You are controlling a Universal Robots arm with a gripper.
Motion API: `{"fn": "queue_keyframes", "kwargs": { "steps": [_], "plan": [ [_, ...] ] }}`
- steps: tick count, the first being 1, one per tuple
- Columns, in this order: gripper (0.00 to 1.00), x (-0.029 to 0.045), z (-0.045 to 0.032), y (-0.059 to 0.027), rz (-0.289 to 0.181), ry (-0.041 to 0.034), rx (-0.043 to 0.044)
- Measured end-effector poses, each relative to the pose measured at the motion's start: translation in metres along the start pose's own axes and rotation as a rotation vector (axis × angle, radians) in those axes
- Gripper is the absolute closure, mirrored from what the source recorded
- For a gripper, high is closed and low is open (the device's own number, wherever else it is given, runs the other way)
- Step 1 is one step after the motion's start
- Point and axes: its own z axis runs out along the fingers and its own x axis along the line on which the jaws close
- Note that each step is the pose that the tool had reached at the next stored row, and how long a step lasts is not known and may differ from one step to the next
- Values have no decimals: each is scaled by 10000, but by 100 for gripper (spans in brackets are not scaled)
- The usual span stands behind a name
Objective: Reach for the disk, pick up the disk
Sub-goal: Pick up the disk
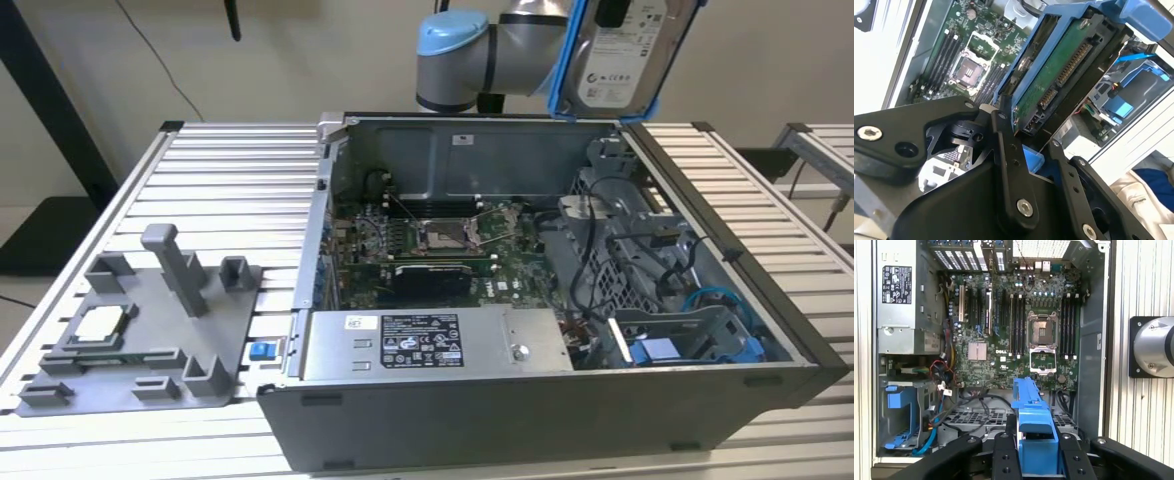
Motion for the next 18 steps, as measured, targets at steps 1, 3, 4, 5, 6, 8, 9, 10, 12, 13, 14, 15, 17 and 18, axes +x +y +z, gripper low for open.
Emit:
{"fn": "queue_keyframes", "kwargs": {
  "steps": [1, 3, 4, 5, 6, 8, 9, 10, 12, 13, 14, 15, 17, 18],
  "plan": [
    [100, 18, 0, 0, 1, -1, 0],
    [100, 57, -1, 0, 3, 0, -1],
    [100, 76, -1, 0, 4, -1, -1],
    [100, 98, -1, -1, 5, -1, -1],
    [100, 120, -1, -1, 5, -1, -1],
    [100, 164, -2, -1, 7, -2, -2],
    [100, 190, -2, -1, 9, -1, -2],
    [100, 218, -2, -1, 11, -2, -2],
    [100, 283, -3, -2, 15, -1, -2],
    [100, 320, -3, -2, 16, -2, -3],
    [100, 360, -4, -2, 17, -1, -4],
    [100, 401, -4, -3, 19, 0, -4],
    [100, 486, -5, -3, 22, -1, -7],
    [100, 525, -5, -4, 23, -1, -8]
  ]
}}
